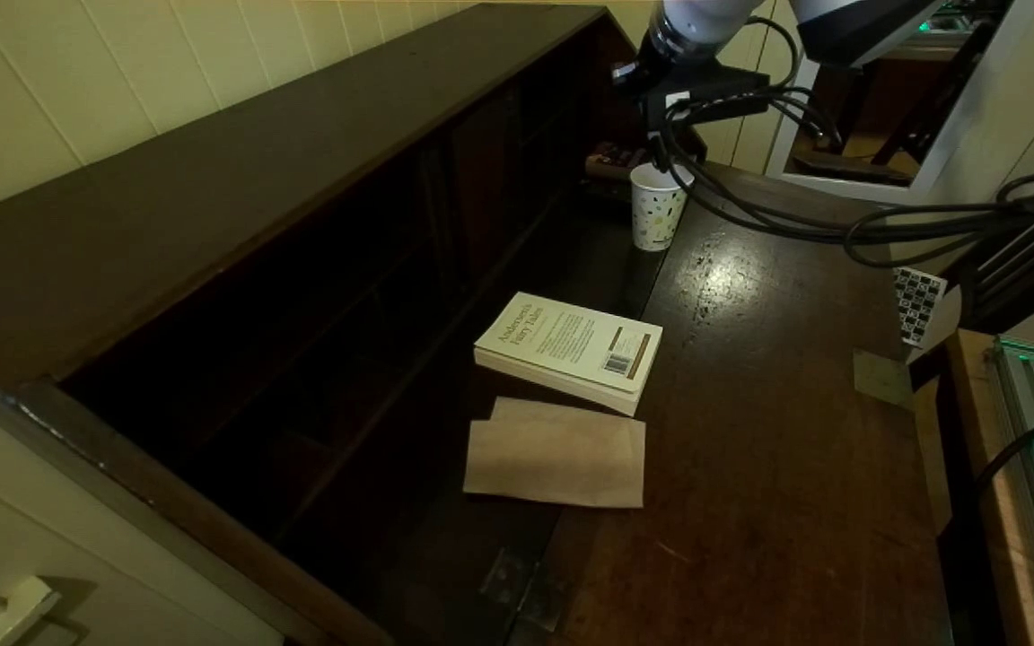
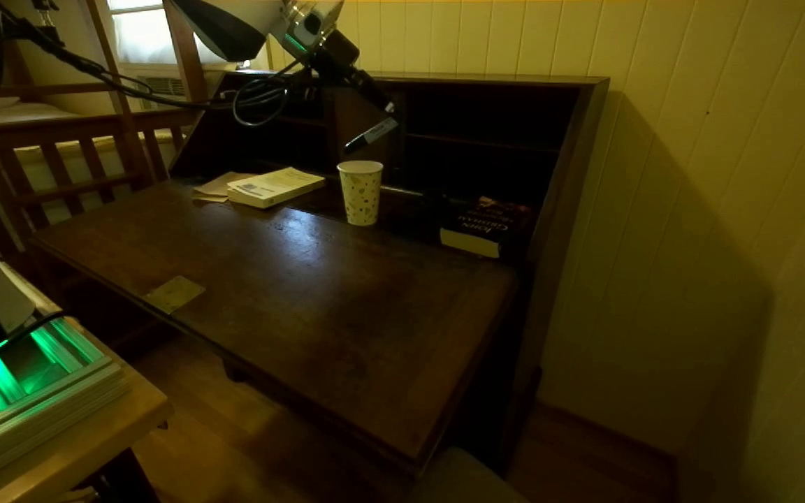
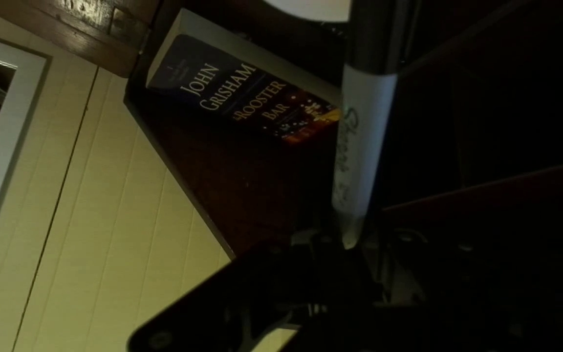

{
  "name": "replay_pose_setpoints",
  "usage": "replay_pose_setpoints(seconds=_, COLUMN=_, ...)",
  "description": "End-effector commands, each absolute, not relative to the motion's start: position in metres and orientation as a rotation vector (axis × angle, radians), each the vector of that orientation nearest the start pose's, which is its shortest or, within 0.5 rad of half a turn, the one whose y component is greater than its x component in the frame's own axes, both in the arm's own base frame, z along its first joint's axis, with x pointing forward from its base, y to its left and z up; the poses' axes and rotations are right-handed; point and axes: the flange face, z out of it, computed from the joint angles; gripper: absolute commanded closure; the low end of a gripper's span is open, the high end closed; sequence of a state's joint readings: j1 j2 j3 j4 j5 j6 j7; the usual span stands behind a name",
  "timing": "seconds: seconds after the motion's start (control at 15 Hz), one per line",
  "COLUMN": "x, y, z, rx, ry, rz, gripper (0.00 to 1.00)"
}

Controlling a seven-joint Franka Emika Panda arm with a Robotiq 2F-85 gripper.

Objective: Pick up the marker and place it in the paper cup with the cap side down

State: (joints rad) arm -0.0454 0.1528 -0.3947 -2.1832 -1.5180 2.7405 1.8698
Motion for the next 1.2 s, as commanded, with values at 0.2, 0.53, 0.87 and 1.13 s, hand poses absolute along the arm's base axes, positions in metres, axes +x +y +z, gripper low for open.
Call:
replay_pose_setpoints(seconds=0.2, x=0.525, y=-0.198, z=0.339, rx=-3.037, ry=1.501, rz=-1.467, gripper=0.96)
replay_pose_setpoints(seconds=0.53, x=0.529, y=-0.187, z=0.338, rx=-3.097, ry=1.491, rz=-1.590, gripper=0.96)
replay_pose_setpoints(seconds=0.87, x=0.536, y=-0.164, z=0.328, rx=-3.124, ry=1.437, rz=-1.712, gripper=0.96)
replay_pose_setpoints(seconds=1.13, x=0.529, y=-0.157, z=0.317, rx=-3.163, ry=1.362, rz=-1.748, gripper=0.96)
